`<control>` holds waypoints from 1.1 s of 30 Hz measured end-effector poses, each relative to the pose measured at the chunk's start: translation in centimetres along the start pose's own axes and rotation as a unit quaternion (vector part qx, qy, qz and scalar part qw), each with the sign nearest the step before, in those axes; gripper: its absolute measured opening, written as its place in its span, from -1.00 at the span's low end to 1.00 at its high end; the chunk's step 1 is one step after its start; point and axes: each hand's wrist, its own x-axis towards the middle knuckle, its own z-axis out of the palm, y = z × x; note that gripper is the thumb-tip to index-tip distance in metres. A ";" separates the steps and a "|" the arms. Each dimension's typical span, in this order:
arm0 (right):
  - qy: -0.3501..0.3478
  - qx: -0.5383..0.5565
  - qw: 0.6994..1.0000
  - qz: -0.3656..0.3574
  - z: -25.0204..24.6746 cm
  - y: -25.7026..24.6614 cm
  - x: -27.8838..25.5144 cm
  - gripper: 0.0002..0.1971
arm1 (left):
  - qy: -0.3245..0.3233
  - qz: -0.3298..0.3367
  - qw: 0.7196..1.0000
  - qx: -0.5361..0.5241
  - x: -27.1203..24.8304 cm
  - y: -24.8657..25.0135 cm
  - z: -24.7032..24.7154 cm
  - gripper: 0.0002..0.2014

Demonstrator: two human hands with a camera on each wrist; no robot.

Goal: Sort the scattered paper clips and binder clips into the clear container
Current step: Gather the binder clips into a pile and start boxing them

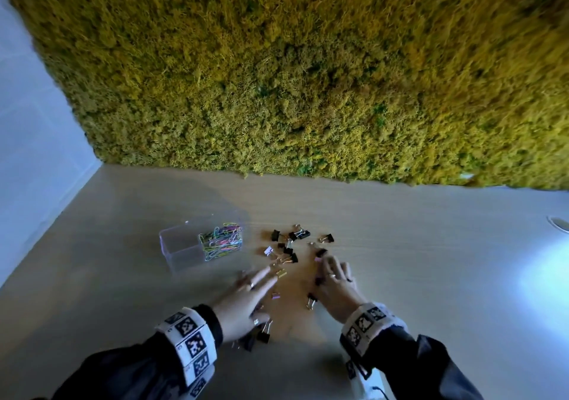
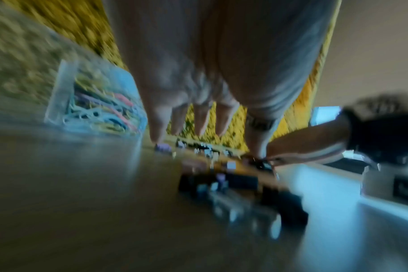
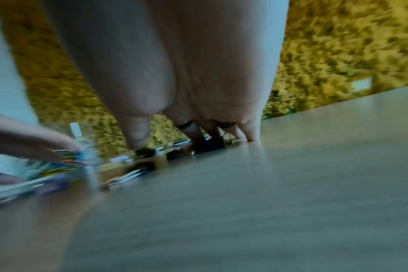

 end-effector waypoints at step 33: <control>-0.097 -0.064 0.983 -0.143 -0.2 -1.1 -2.6 0.05 | -0.039 -0.092 0.995 -0.005 -1.1 -1.9 -2.2 -0.47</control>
